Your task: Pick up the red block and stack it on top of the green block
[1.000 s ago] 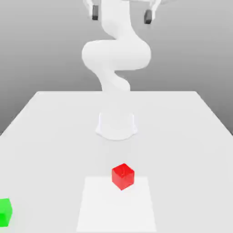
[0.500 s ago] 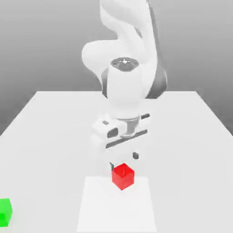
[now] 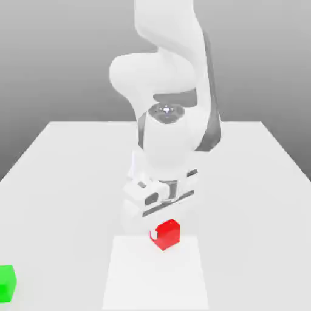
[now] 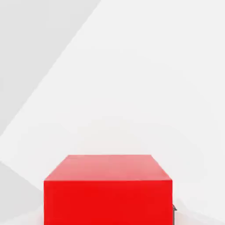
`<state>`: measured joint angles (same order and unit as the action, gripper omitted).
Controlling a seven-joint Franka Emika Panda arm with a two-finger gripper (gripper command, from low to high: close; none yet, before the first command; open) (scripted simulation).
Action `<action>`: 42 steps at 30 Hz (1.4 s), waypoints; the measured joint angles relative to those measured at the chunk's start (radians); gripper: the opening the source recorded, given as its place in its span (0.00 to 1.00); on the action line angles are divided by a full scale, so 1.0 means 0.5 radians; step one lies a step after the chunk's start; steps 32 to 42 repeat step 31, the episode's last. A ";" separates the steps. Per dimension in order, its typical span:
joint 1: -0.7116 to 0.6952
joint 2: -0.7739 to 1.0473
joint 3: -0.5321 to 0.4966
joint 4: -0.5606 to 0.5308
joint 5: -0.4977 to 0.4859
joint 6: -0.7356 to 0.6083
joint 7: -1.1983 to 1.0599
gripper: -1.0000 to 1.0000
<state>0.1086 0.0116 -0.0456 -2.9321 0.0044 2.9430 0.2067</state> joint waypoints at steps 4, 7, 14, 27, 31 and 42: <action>-0.023 -0.210 -0.024 0.013 0.005 -0.228 0.011 0.00; -0.116 -0.120 -0.118 0.199 0.143 -0.342 -0.020 0.00; -0.403 0.192 -0.278 0.701 0.331 -0.583 0.020 0.00; -0.770 0.793 -0.531 1.429 0.471 -0.696 0.165 0.00; -0.788 0.842 -0.511 1.435 0.497 -0.656 0.147 1.00; -0.788 0.842 -0.511 1.435 0.497 -0.656 0.147 1.00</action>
